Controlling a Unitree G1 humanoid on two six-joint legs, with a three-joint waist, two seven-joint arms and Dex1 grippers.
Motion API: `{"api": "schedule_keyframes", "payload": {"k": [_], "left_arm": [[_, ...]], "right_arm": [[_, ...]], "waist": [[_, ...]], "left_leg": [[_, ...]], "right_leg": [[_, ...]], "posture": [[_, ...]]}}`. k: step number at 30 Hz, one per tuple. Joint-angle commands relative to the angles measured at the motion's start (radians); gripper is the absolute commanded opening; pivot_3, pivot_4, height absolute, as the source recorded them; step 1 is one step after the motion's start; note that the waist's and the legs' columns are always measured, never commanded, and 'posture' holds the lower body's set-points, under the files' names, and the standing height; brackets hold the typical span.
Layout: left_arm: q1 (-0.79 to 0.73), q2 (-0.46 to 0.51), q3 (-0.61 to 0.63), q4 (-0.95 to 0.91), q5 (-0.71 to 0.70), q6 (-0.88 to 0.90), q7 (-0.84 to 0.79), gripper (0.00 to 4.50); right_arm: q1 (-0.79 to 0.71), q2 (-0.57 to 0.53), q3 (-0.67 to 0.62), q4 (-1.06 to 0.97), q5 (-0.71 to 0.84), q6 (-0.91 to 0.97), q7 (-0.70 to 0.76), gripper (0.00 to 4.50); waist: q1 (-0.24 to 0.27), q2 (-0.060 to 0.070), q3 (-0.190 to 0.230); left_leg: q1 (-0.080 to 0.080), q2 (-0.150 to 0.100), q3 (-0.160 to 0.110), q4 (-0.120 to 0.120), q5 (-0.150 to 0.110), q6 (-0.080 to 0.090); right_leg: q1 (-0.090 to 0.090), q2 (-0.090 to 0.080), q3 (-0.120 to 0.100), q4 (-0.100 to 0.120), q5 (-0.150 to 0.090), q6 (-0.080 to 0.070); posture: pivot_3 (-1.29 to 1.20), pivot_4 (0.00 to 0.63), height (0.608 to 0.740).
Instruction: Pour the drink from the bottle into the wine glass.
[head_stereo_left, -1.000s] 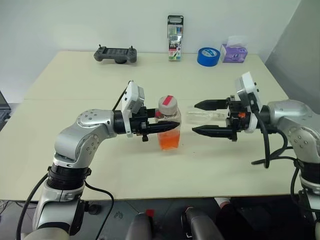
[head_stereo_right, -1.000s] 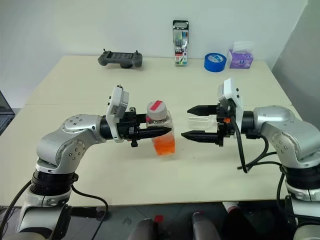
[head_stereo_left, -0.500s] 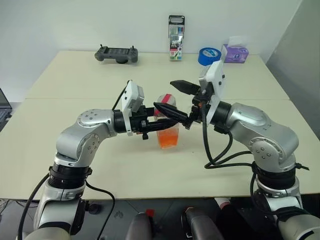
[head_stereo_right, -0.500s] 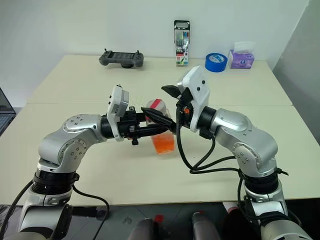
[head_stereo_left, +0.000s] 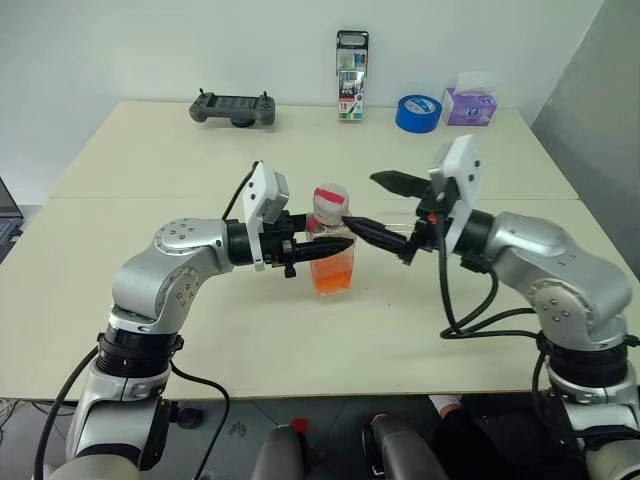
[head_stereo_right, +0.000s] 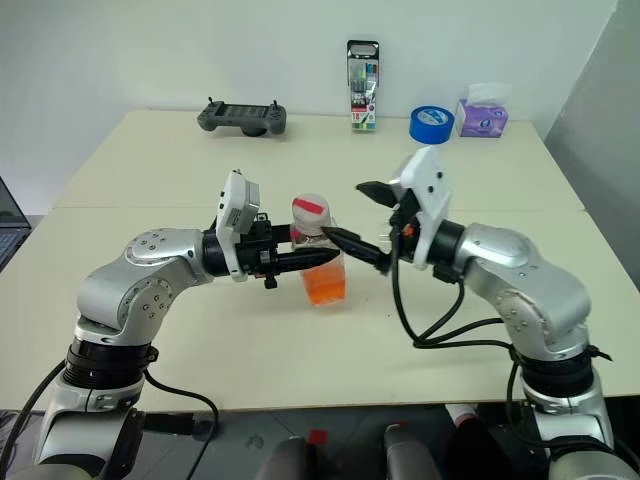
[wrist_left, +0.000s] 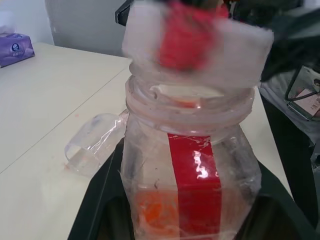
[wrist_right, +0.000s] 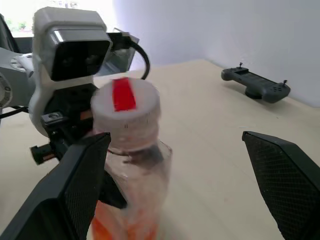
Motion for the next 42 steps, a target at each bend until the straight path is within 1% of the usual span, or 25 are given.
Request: {"api": "schedule_keyframes", "payload": {"k": [1, 8, 15, 20, 23, 29, 33, 34, 37, 38, 39, 40, 41, 42], "left_arm": [[-0.028, 0.000, 0.020, -0.029, -0.012, -0.032, -0.013, 1.81], [-0.028, -0.001, 0.019, -0.031, -0.012, -0.034, -0.017, 1.81], [-0.024, -0.001, 0.021, -0.042, -0.015, -0.030, -0.009, 1.81], [-0.019, 0.001, 0.023, -0.047, -0.015, -0.028, -0.005, 1.81], [-0.018, 0.000, 0.024, -0.048, -0.015, -0.027, -0.002, 1.81], [-0.019, -0.003, 0.022, -0.044, -0.012, -0.030, 0.000, 1.81], [-0.019, -0.006, 0.020, -0.044, -0.012, -0.030, 0.002, 1.81], [-0.018, -0.007, 0.020, -0.045, -0.012, -0.030, 0.001, 1.81], [-0.009, -0.005, 0.021, -0.050, -0.015, -0.030, 0.000, 1.81], [-0.008, -0.005, 0.022, -0.051, -0.016, -0.029, 0.000, 1.81], [-0.008, -0.004, 0.022, -0.051, -0.016, -0.028, 0.001, 1.81], [-0.007, -0.004, 0.022, -0.051, -0.016, -0.028, 0.001, 1.81], [-0.007, -0.004, 0.022, -0.050, -0.016, -0.029, 0.001, 1.81], [-0.006, -0.004, 0.023, -0.051, -0.016, -0.029, 0.003, 1.81]], "right_arm": [[-0.016, 0.011, -0.028, -0.062, 0.098, 0.028, 0.021, 4.48], [-0.047, 0.075, 0.018, -0.061, 0.120, 0.030, -0.003, 4.48], [-0.081, 0.139, 0.082, 0.006, 0.043, -0.021, -0.024, 4.48], [-0.083, 0.143, 0.099, 0.040, 0.001, -0.053, -0.007, 4.48], [-0.079, 0.147, 0.100, 0.042, -0.007, -0.059, -0.003, 3.89], [-0.079, 0.153, 0.094, 0.040, -0.005, -0.061, -0.003, 1.84], [-0.094, 0.174, 0.044, 0.036, 0.055, -0.027, -0.034, 1.81], [-0.109, 0.189, 0.004, 0.039, 0.110, 0.007, -0.063, 1.81], [-0.185, 0.249, -0.160, 0.080, 0.371, 0.120, -0.243, 1.81], [-0.201, 0.251, -0.188, 0.084, 0.411, 0.137, -0.284, 1.81], [-0.207, 0.238, -0.197, 0.077, 0.415, 0.145, -0.302, 1.81], [-0.200, 0.201, -0.181, 0.054, 0.382, 0.144, -0.289, 1.81], [-0.183, 0.152, -0.147, 0.021, 0.320, 0.123, -0.257, 1.81], [-0.133, 0.104, -0.120, -0.008, 0.230, 0.080, -0.255, 1.81]], "waist": [[-0.001, 0.000, 0.000], [-0.001, 0.000, 0.000], [-0.001, 0.000, 0.000], [-0.001, 0.000, 0.000], [-0.001, 0.000, 0.000], [-0.001, 0.000, 0.000], [-0.001, 0.000, 0.000], [-0.001, 0.000, 0.000], [-0.001, 0.001, 0.000], [-0.001, 0.001, 0.000], [-0.001, 0.001, 0.000], [-0.001, 0.001, 0.000], [0.001, 0.001, 0.000], [0.003, 0.001, 0.000]], "left_leg": [[0.000, 0.000, 0.000, 0.000, 0.000, 0.000], [0.000, 0.001, 0.000, 0.000, 0.000, 0.000], [0.000, 0.001, -0.001, 0.000, 0.000, 0.000], [0.000, 0.001, 0.000, 0.000, 0.000, 0.000], [0.000, 0.001, 0.000, 0.000, 0.000, 0.000], [0.000, 0.001, 0.000, 0.000, 0.000, 0.000], [0.000, 0.001, 0.000, 0.000, 0.000, 0.000], [0.000, 0.001, 0.000, 0.000, 0.000, 0.000], [0.000, 0.001, 0.000, 0.000, 0.000, 0.000], [0.000, 0.002, 0.000, 0.000, 0.000, 0.000], [0.000, 0.001, -0.001, 0.000, 0.000, 0.000], [0.000, 0.001, -0.001, 0.000, 0.000, 0.000], [0.000, 0.001, -0.001, 0.000, 0.000, 0.000], [0.000, 0.001, -0.001, 0.000, 0.000, 0.000]], "right_leg": [[0.000, 0.000, 0.000, 0.000, 0.000, 0.000], [0.000, 0.001, 0.000, 0.000, 0.000, 0.000], [0.000, 0.001, -0.001, 0.000, 0.000, 0.000], [0.000, 0.001, -0.001, 0.000, 0.000, 0.000], [0.000, 0.001, -0.001, 0.000, 0.000, 0.000], [0.000, 0.001, 0.000, 0.000, 0.000, 0.000], [0.000, 0.001, 0.000, 0.000, 0.000, 0.000], [0.000, 0.001, 0.000, 0.000, 0.000, 0.000], [0.000, 0.001, 0.000, 0.001, 0.000, 0.000], [-0.001, 0.001, 0.000, 0.001, 0.000, 0.000], [0.000, 0.000, 0.000, 0.001, 0.000, 0.000], [0.000, 0.000, 0.000, 0.000, 0.000, 0.000], [0.000, 0.000, 0.000, 0.000, 0.000, 0.000], [0.000, 0.000, 0.000, -0.001, 0.000, 0.000]], "posture": [[0.00, 0.150, 0.740], [0.00, 0.150, 0.740], [0.00, 0.150, 0.740], [0.00, 0.150, 0.740], [0.00, 0.150, 0.740], [0.00, 0.150, 0.740], [0.00, 0.150, 0.740], [0.00, 0.150, 0.740], [0.00, 0.150, 0.740], [0.00, 0.150, 0.740], [0.00, 0.150, 0.740], [0.00, 0.150, 0.740], [0.00, 0.150, 0.740], [0.00, 0.150, 0.740]]}}
